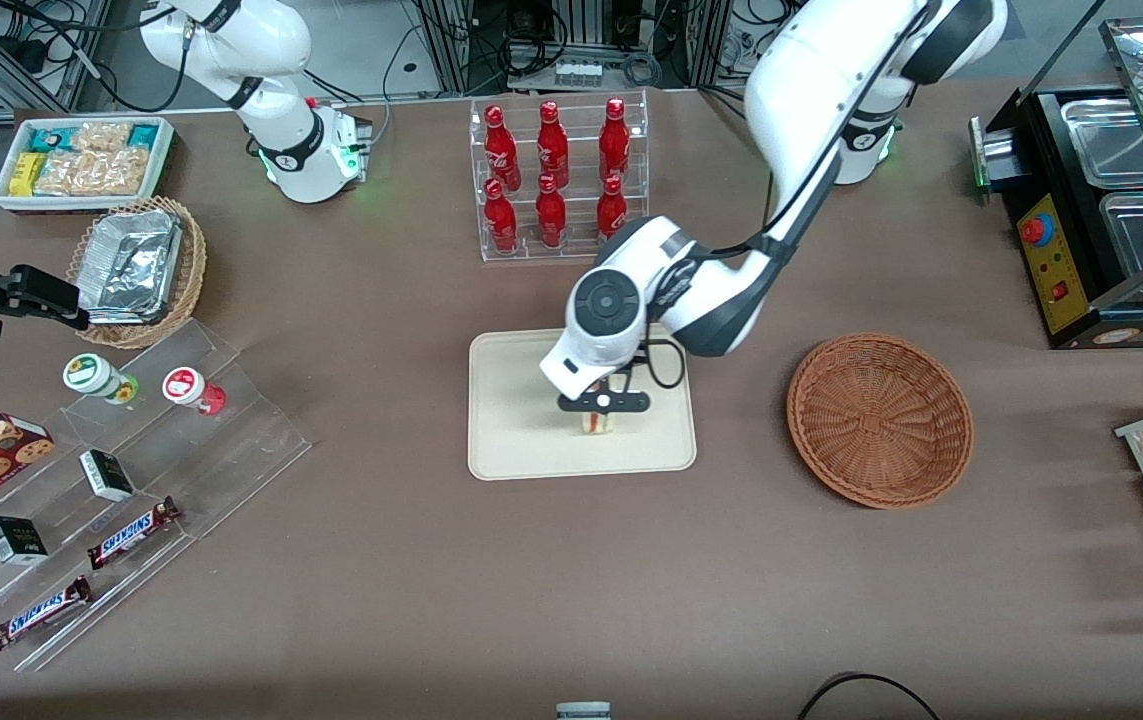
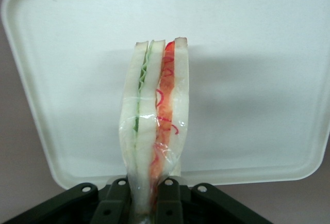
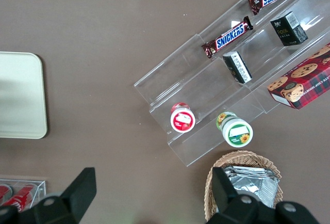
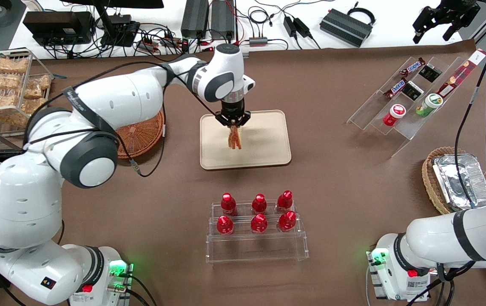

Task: Place sandwich from basket to tray
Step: 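Lower the sandwich onto the tray and open the left gripper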

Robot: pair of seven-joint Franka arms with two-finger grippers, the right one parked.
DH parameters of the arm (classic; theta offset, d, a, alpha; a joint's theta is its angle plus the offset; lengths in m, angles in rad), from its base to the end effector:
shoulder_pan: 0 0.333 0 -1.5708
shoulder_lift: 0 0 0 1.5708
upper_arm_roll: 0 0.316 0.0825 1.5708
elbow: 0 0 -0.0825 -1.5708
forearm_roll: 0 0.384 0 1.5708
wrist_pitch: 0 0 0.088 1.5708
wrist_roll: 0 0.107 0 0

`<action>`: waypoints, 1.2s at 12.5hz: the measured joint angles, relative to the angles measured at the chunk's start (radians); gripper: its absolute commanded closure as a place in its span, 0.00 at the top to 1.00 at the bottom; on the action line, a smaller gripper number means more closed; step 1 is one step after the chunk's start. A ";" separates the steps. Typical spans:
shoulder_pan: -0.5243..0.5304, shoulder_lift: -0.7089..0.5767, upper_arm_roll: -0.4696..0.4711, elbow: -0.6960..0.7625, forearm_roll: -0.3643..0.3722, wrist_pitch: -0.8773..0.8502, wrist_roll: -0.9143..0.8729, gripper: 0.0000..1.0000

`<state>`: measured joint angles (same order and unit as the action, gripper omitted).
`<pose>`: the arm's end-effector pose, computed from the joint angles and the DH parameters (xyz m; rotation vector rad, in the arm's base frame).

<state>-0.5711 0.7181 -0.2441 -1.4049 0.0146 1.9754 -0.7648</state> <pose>0.5127 -0.4948 0.2779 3.1114 -0.0140 -0.3067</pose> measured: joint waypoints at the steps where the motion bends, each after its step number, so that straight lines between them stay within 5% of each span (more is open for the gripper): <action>1: -0.011 0.030 0.000 0.032 0.000 -0.001 -0.021 0.00; 8: -0.048 0.112 0.002 0.116 0.054 -0.003 -0.165 0.00; 9: -0.049 0.112 0.002 0.118 0.064 -0.004 -0.175 0.10; 10: -0.050 0.112 0.002 0.118 0.068 -0.005 -0.180 0.47; 11: -0.050 0.114 0.003 0.118 0.069 -0.006 -0.183 0.99; 15: -0.051 0.121 0.003 0.120 0.071 -0.001 -0.189 1.00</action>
<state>-0.6221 0.8389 -0.2413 -1.2853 0.0853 1.9740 -0.9538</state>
